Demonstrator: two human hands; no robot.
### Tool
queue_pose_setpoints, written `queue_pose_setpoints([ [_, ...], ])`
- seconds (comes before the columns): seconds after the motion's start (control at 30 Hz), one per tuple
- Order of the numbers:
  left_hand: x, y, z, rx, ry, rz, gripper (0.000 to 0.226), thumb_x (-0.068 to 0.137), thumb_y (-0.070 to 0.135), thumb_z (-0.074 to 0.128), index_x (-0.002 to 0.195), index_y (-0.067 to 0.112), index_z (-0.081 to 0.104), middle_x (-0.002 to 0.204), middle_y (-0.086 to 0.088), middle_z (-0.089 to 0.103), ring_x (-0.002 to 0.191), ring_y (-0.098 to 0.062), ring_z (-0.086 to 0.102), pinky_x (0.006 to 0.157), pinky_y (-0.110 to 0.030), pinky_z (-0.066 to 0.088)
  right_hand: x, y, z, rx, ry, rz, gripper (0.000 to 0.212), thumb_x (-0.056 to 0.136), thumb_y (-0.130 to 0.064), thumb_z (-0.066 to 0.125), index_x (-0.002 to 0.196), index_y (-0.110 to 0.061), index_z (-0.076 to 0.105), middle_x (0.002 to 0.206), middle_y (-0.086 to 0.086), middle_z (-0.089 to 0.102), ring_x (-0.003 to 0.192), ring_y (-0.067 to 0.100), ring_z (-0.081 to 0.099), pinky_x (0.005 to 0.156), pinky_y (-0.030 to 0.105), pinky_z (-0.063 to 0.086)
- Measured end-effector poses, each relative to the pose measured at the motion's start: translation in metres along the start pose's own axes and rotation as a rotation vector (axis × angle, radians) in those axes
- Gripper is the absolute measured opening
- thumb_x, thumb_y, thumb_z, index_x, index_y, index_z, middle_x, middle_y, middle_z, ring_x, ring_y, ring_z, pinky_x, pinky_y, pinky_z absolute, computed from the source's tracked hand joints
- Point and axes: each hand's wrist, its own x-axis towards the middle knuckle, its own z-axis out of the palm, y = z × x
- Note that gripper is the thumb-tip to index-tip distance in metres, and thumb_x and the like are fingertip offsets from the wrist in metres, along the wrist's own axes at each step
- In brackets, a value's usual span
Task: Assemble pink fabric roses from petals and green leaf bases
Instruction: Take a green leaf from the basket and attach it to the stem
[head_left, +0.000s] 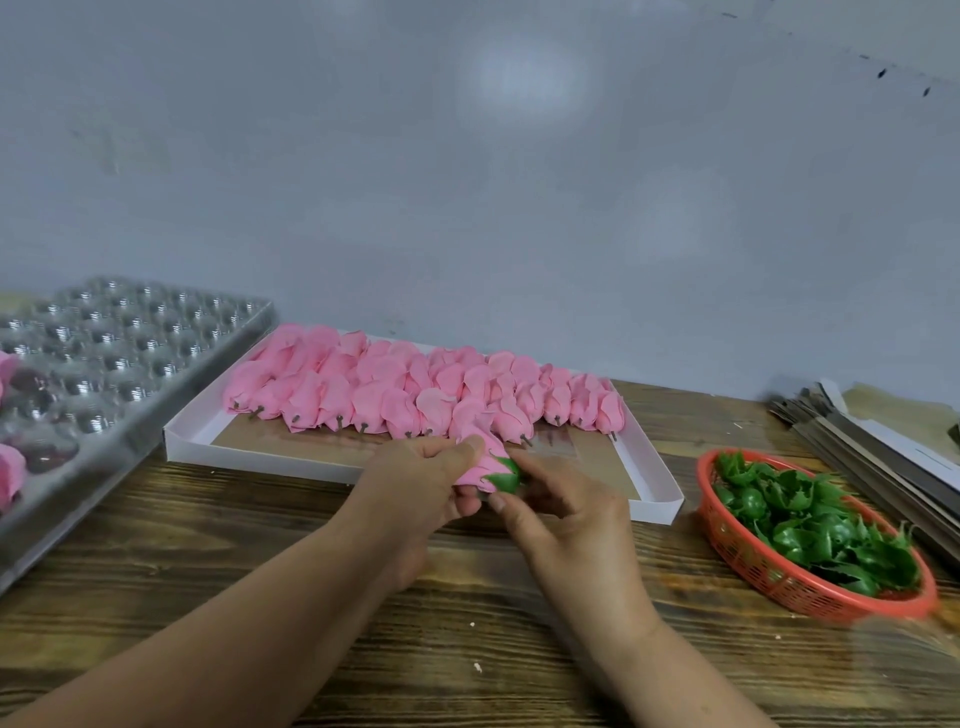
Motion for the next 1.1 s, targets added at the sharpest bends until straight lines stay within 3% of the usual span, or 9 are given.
queue_pose_setpoints([
  [0.1, 0.000, 0.002, 0.002, -0.072, -0.005, -0.060, 0.016, 0.091, 0.011, 0.061, 0.083, -0.002, 0.066, 0.063, -0.008, 0.066, 0.050, -0.008, 0.057, 0.045, -0.016, 0.048, -0.002, 0.001, 0.001, -0.206, 0.054, -0.182, 0.029, 0.075, -0.014, 0.071, 0.103, -0.010, 0.070, 0.086, -0.002, 0.069, 0.078, 0.009, 0.062, 0.069, 0.026, 0.050],
  [0.2, -0.001, 0.007, 0.003, -0.121, -0.052, -0.099, 0.015, 0.092, 0.010, 0.060, 0.085, -0.003, 0.064, 0.057, -0.009, 0.065, 0.045, -0.007, 0.055, 0.042, -0.016, 0.046, -0.002, 0.001, 0.000, -0.274, 0.157, -0.259, 0.029, 0.072, -0.014, 0.073, 0.099, -0.003, 0.069, 0.086, 0.002, 0.070, 0.075, 0.009, 0.062, 0.071, 0.016, 0.050],
  [0.3, -0.002, 0.007, 0.002, -0.118, -0.087, -0.100, 0.016, 0.092, 0.011, 0.060, 0.083, -0.002, 0.064, 0.056, -0.008, 0.064, 0.043, -0.006, 0.054, 0.041, -0.015, 0.046, -0.003, 0.001, 0.002, -0.282, 0.188, -0.328, 0.025, 0.072, -0.008, 0.073, 0.095, 0.002, 0.069, 0.091, 0.007, 0.069, 0.087, 0.009, 0.060, 0.080, 0.014, 0.049],
  [0.43, -0.002, 0.004, -0.002, -0.139, -0.090, -0.143, 0.015, 0.091, 0.011, 0.061, 0.092, -0.003, 0.065, 0.059, -0.004, 0.062, 0.046, -0.006, 0.052, 0.042, -0.016, 0.046, -0.007, 0.000, 0.007, -0.312, 0.178, -0.340, 0.024, 0.074, -0.006, 0.071, 0.097, 0.002, 0.069, 0.095, 0.010, 0.068, 0.087, 0.016, 0.063, 0.075, 0.027, 0.054],
  [0.77, -0.003, 0.003, -0.001, -0.025, -0.048, -0.124, 0.014, 0.091, 0.008, 0.060, 0.080, 0.003, 0.067, 0.051, 0.002, 0.060, 0.043, -0.004, 0.049, 0.040, -0.015, 0.044, -0.006, -0.006, 0.008, -0.514, 0.050, -0.351, 0.018, 0.075, -0.014, 0.067, 0.092, -0.006, 0.070, 0.095, 0.006, 0.070, 0.077, 0.020, 0.068, 0.055, 0.029, 0.053],
  [0.83, -0.005, 0.003, 0.003, -0.020, -0.066, -0.107, 0.021, 0.089, 0.024, 0.064, 0.079, 0.006, 0.068, 0.054, 0.002, 0.061, 0.045, -0.003, 0.050, 0.042, -0.016, 0.044, -0.004, -0.009, 0.005, -0.394, 0.060, -0.184, 0.012, 0.077, -0.012, 0.068, 0.088, -0.010, 0.069, 0.086, 0.002, 0.069, 0.073, 0.017, 0.064, 0.059, 0.032, 0.052],
  [0.9, -0.008, 0.002, 0.005, 0.040, -0.088, -0.080, 0.050, 0.072, 0.059, 0.065, 0.083, 0.011, 0.071, 0.065, 0.002, 0.063, 0.056, -0.006, 0.053, 0.047, -0.019, 0.045, 0.002, -0.009, 0.000, -0.081, 0.112, 0.128, 0.012, 0.076, -0.006, 0.073, 0.083, -0.015, 0.069, 0.074, -0.003, 0.067, 0.065, 0.013, 0.060, 0.061, 0.033, 0.051],
  [1.0, -0.011, -0.004, 0.008, 0.133, -0.199, -0.019, 0.083, 0.050, 0.081, 0.063, 0.110, 0.024, 0.064, 0.093, 0.008, 0.067, 0.081, -0.007, 0.063, 0.067, -0.026, 0.048, 0.010, -0.011, -0.008, 0.375, 0.153, 0.462, 0.006, 0.076, -0.002, 0.072, 0.080, -0.006, 0.070, 0.065, 0.012, 0.064, 0.059, 0.018, 0.058, 0.059, 0.034, 0.050],
  [1.1, -0.016, -0.006, 0.013, -0.021, -0.409, 0.031, 0.051, 0.058, 0.065, 0.077, 0.091, 0.028, 0.071, 0.071, 0.008, 0.058, 0.062, -0.003, 0.057, 0.076, -0.028, 0.048, 0.010, -0.020, -0.005, 0.788, -0.010, 0.616, 0.014, 0.068, -0.015, 0.073, 0.073, -0.002, 0.072, 0.058, 0.016, 0.062, 0.051, 0.019, 0.057, 0.055, 0.033, 0.050],
])
